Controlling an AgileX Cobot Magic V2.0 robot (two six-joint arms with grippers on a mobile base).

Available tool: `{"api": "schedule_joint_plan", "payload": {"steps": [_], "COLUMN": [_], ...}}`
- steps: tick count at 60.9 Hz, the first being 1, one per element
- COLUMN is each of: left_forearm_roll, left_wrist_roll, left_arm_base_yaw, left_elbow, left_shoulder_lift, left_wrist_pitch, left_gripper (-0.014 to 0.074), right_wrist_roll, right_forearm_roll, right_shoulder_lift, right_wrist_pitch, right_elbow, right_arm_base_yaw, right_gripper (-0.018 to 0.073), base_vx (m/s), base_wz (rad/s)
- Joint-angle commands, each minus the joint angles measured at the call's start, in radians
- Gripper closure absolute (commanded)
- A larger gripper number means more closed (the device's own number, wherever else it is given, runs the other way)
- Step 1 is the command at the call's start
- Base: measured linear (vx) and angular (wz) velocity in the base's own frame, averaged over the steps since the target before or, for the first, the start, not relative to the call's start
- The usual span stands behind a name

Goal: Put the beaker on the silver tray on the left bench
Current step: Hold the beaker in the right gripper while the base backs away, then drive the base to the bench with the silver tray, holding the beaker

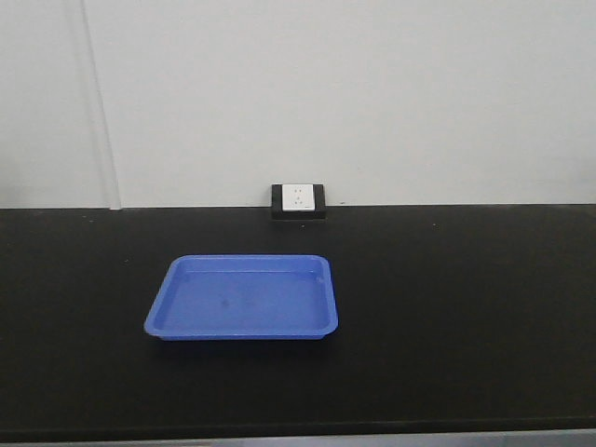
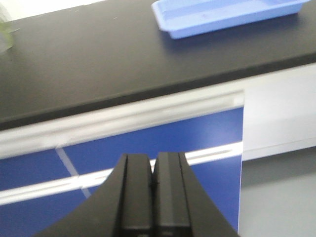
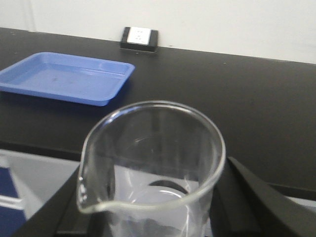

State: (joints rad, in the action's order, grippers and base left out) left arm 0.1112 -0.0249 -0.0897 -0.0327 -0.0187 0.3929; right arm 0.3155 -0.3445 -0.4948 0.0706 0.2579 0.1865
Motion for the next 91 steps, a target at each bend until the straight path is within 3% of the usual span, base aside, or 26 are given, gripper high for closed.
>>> {"api": "schedule_joint_plan", "payload": {"steps": [1,50,91], "left_forearm_roll": [-0.004,-0.004,-0.004], "left_wrist_roll": [0.002,0.002,0.002], "left_arm_base_yaw": [-0.006,-0.006,-0.006], "left_elbow": [-0.020,-0.020,-0.020], "left_shoulder_lift": [-0.006,-0.006,-0.006], "left_wrist_pitch": [-0.083,-0.083,-0.083], "left_gripper": [0.0595,0.0595,0.0595], "right_wrist_roll": [-0.004,-0.004,-0.004], "right_forearm_roll": [-0.012,-0.012,-0.012], "right_shoulder_lift": [-0.010,-0.010,-0.010], "right_wrist_pitch": [-0.077,-0.077,-0.077], "right_elbow": [0.031,0.031,0.031], "right_arm_base_yaw": [-0.007,-0.007,-0.007], "right_gripper": [0.0571,0.0571,0.0571], "base_vx": [-0.35,-0.36,-0.32], "base_wz": [0.29,0.32,0.64]}}
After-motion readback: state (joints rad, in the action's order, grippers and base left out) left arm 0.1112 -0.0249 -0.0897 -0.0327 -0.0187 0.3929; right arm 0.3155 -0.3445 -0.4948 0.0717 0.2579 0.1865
